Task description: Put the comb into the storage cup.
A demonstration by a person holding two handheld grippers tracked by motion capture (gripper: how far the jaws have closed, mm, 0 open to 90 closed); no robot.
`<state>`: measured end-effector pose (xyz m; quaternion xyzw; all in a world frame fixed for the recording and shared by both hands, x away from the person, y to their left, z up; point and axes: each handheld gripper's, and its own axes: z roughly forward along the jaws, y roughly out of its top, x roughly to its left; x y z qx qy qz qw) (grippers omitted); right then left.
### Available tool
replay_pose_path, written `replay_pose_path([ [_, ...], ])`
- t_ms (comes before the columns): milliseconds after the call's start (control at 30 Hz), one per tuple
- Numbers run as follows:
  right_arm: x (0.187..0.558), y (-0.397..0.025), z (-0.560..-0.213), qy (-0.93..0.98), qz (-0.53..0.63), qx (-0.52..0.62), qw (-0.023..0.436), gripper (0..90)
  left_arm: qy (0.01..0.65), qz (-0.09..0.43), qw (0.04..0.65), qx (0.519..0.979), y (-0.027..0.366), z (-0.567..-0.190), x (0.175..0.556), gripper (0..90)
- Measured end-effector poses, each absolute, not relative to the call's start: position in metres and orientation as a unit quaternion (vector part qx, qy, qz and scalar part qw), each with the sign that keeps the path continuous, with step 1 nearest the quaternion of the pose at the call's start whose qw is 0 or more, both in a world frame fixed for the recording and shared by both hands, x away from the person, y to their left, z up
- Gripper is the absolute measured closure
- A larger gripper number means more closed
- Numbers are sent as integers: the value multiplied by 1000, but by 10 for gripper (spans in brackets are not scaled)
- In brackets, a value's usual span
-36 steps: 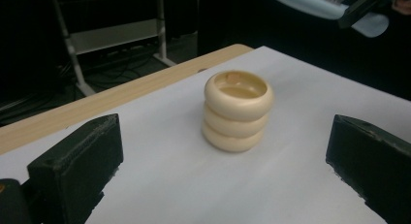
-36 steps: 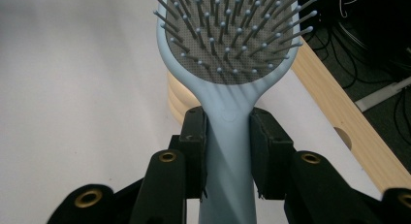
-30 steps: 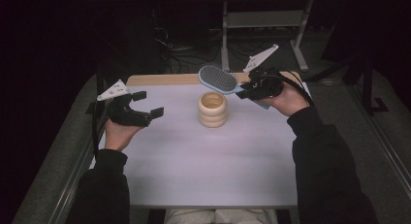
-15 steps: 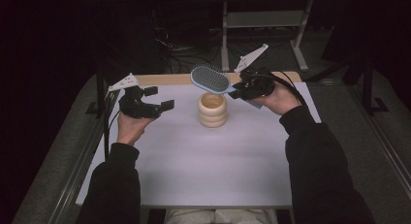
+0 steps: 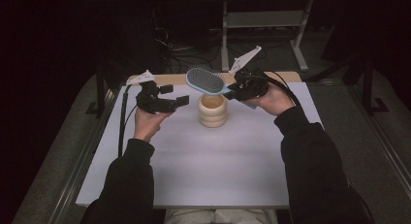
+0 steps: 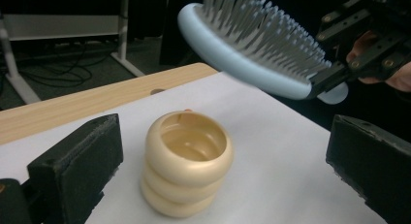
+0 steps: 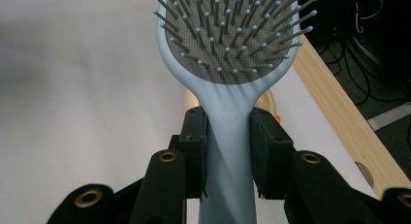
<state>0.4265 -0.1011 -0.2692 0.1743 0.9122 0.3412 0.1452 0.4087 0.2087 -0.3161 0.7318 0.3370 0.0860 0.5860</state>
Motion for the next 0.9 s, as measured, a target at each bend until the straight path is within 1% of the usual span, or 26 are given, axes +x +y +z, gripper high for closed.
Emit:
replay_pose_path([
  [367, 427, -90, -274, 914, 342, 165, 141, 683, 349, 72, 610, 708, 198, -311, 417, 0],
  [700, 428, -69, -279, 918, 342, 149, 136, 683, 352, 79, 608, 707, 191, -312, 419, 0],
  [800, 428, -65, -279, 916, 347, 146, 139, 683, 360, 76, 615, 697, 192, -311, 420, 0],
  [867, 427, -63, -280, 915, 350, 145, 140, 683, 369, 79, 615, 693, 193, -310, 421, 12],
  [900, 427, -62, -280, 914, 350, 145, 142, 683, 373, 90, 607, 696, 193, -309, 421, 44],
])
